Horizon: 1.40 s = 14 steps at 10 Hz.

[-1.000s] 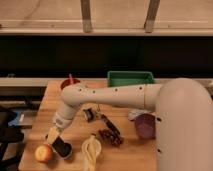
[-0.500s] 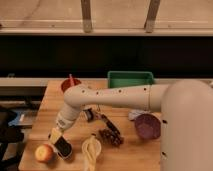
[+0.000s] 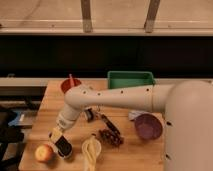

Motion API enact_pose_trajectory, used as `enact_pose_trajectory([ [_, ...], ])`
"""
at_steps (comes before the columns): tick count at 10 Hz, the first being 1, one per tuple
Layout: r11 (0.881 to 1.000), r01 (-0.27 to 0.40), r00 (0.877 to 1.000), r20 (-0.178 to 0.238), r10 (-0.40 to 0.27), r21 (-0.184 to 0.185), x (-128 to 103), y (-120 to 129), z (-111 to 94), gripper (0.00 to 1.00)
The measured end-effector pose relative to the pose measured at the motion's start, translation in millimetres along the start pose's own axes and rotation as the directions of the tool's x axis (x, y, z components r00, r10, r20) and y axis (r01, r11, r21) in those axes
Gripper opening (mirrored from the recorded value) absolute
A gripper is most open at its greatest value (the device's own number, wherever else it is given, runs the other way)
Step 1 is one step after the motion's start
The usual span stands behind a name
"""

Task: Place eraser in metal cup

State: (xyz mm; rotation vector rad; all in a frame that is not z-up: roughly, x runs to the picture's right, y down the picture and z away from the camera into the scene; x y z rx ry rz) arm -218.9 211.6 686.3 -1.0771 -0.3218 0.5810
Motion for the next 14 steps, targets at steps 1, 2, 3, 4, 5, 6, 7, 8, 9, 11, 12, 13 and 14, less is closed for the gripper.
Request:
enact_pose_trajectory([
  [1,1.0,0.004,1.0,0.004,-0.004,0.007,0.0,0.2,-1.2,0.8],
  [2,1.0,0.007,1.0,0.01,-0.007,0.012,0.0,0.5,-2.4,0.8],
  [3,1.0,0.011,1.0,0.017,-0.011,0.018,0.1,0.7,-3.8,0.8],
  [4,1.0,0.013,1.0,0.025,-0.014,0.026,0.1,1.0,-5.6,0.8],
  [5,0.999,0.011,0.999,0.035,-0.012,0.039,0.0,1.0,-8.6,0.8],
  [6,0.999,0.009,0.999,0.036,-0.01,0.039,0.6,0.3,-8.9,0.8],
  [7,0.999,0.01,0.999,0.036,-0.012,0.039,0.1,0.9,-8.7,0.8],
  [8,0.999,0.012,0.999,0.035,-0.013,0.038,-0.3,1.4,-8.1,0.8],
  [9,0.999,0.011,0.999,0.035,-0.012,0.039,0.0,1.1,-8.5,0.8],
  [11,0.999,0.012,0.999,0.035,-0.013,0.038,-0.2,1.4,-8.1,0.8],
  [12,0.999,0.012,0.999,0.035,-0.013,0.038,-0.2,1.4,-8.0,0.8],
  [13,0.999,0.011,0.999,0.035,-0.013,0.039,-0.2,1.3,-8.3,0.8],
  [14,0.999,0.011,0.999,0.035,-0.013,0.038,-0.1,1.4,-8.0,0.8],
])
